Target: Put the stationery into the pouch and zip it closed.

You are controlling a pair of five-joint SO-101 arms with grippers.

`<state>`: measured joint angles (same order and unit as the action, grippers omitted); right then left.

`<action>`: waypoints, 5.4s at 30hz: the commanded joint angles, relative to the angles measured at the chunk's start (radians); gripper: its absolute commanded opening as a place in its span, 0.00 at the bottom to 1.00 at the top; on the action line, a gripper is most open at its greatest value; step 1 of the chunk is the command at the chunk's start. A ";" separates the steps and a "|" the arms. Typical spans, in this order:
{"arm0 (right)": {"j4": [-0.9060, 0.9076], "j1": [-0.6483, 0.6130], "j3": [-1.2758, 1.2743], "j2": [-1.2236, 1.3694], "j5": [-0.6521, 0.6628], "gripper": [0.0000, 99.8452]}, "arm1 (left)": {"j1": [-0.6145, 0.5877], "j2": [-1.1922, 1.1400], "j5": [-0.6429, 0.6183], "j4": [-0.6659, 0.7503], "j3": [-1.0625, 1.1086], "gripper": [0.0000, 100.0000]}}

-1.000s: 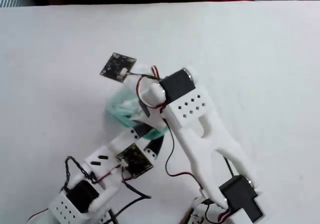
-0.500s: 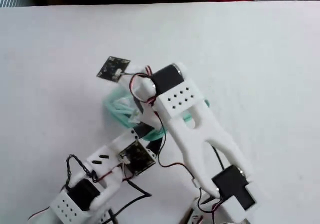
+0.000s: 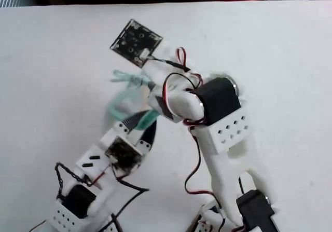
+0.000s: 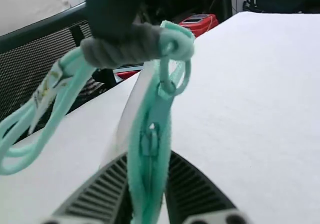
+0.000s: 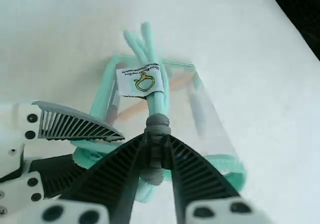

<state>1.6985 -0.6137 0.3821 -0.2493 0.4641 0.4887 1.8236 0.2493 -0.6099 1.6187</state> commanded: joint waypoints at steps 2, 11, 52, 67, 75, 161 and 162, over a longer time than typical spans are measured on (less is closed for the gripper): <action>-0.093 0.028 0.040 -0.039 -0.091 0.02 | -0.061 0.004 -0.043 0.014 -0.091 0.02; -0.308 0.039 -0.077 -0.039 -0.133 0.02 | -0.065 0.004 -0.114 -0.100 -0.209 0.02; 0.027 -0.041 -0.353 0.209 0.161 0.02 | 0.096 0.004 0.014 -0.032 0.054 0.02; 0.027 0.002 0.037 0.150 -0.020 0.02 | 0.087 0.004 0.020 -0.026 0.043 0.02; 0.027 0.159 0.140 0.148 -0.032 0.02 | -0.027 0.004 0.006 -0.028 -0.026 0.02; 0.035 -0.110 -0.195 0.030 0.015 0.25 | 0.010 0.002 0.319 -0.006 0.074 0.02; 0.035 -0.137 -0.209 0.024 0.008 0.25 | -0.001 0.001 0.319 0.009 0.074 0.02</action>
<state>1.7246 -0.6828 0.1488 -0.1772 0.4948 0.5347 1.8190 0.5593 -0.6483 1.6970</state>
